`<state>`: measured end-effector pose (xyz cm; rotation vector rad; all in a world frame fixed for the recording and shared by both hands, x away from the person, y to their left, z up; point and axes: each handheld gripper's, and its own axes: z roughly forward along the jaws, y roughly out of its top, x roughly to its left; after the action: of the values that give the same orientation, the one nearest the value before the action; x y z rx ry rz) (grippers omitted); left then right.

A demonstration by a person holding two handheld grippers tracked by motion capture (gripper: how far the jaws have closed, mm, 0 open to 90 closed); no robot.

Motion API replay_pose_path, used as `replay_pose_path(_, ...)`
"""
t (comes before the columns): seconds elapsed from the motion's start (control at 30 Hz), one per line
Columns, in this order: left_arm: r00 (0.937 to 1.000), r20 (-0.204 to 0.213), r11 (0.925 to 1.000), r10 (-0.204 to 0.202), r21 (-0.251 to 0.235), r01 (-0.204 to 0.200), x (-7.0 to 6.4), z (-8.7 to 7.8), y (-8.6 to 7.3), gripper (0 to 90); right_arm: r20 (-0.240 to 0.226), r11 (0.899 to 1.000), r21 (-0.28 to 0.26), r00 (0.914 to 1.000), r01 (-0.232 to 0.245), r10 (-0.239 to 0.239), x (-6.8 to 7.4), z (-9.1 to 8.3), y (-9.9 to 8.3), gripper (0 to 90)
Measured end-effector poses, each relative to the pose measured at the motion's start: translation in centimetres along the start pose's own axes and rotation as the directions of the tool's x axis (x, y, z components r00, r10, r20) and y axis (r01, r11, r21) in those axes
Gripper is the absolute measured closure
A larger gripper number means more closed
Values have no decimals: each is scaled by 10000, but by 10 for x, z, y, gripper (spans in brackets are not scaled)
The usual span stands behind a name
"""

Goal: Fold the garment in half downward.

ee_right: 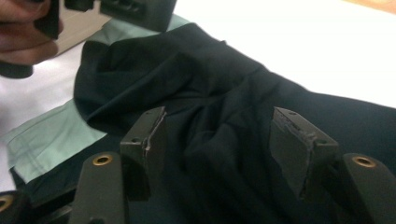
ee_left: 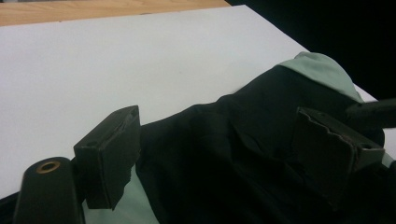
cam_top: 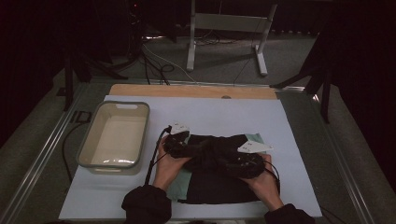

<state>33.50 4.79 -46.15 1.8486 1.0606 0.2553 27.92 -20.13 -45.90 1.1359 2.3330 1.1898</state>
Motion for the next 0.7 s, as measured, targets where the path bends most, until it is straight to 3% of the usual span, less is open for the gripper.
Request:
replay_pose_path(0.23, 10000, 67, 9999, -37, 114, 36, -1, 2, 0, 192, -169, 9967, 439, 9976, 683, -676, 9, 7, -6, 390)
replay_pose_path(0.43, 9999, 131, 9997, 6, 255, -9, -3, 7, -2, 209, -3, 9897, 1162, 9964, 838, -843, 7, 22, -10, 340)
replay_pose_path(0.57, 9998, 189, 9989, 41, 462, -50, -4, 11, -4, 224, 603, 9835, 1441, 9911, 1091, -1188, 8, 27, -10, 430)
replay_pose_path(0.7, 9996, 263, 9974, 96, 710, -114, -7, 16, -6, 258, 1041, 9869, 1416, 9903, 767, -919, 2, 26, -10, 552)
